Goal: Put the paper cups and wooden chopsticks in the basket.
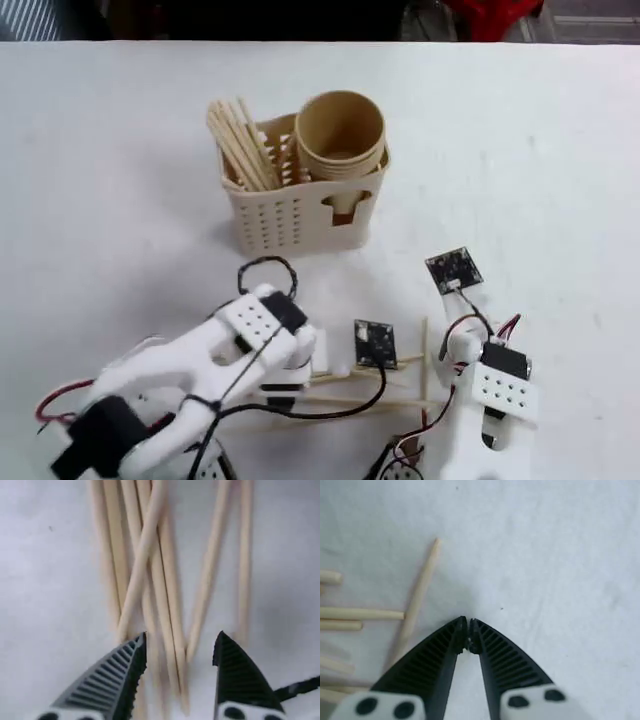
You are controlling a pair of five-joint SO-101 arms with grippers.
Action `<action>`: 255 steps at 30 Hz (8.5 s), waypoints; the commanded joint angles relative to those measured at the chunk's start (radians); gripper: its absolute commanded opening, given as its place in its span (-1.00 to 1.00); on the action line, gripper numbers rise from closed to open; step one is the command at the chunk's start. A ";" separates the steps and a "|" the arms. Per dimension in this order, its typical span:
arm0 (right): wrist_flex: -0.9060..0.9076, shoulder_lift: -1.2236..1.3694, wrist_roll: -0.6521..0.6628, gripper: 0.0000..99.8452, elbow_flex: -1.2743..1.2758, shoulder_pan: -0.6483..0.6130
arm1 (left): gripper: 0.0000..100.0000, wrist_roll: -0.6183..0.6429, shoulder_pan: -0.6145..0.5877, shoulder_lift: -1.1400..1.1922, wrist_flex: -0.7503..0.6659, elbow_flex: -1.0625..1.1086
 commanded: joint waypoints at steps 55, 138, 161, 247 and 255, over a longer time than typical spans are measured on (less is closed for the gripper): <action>0.255 0.443 0.048 -0.97 -0.519 -1.402 | -0.65 0.299 -1.334 0.392 0.376 -1.347; 0.503 0.064 -0.120 -0.97 -0.810 -0.503 | -0.66 0.064 -1.392 0.349 0.658 -1.590; 0.056 -0.128 0.026 -0.96 0.028 0.108 | -0.80 -0.080 -0.390 -0.579 0.370 -0.118; 0.056 -0.128 0.028 -0.96 0.032 0.150 | -0.59 0.129 -0.159 0.125 -0.242 -0.242; 0.058 -0.128 0.028 -0.96 0.032 0.150 | -0.59 0.126 -0.159 0.248 -0.261 -0.282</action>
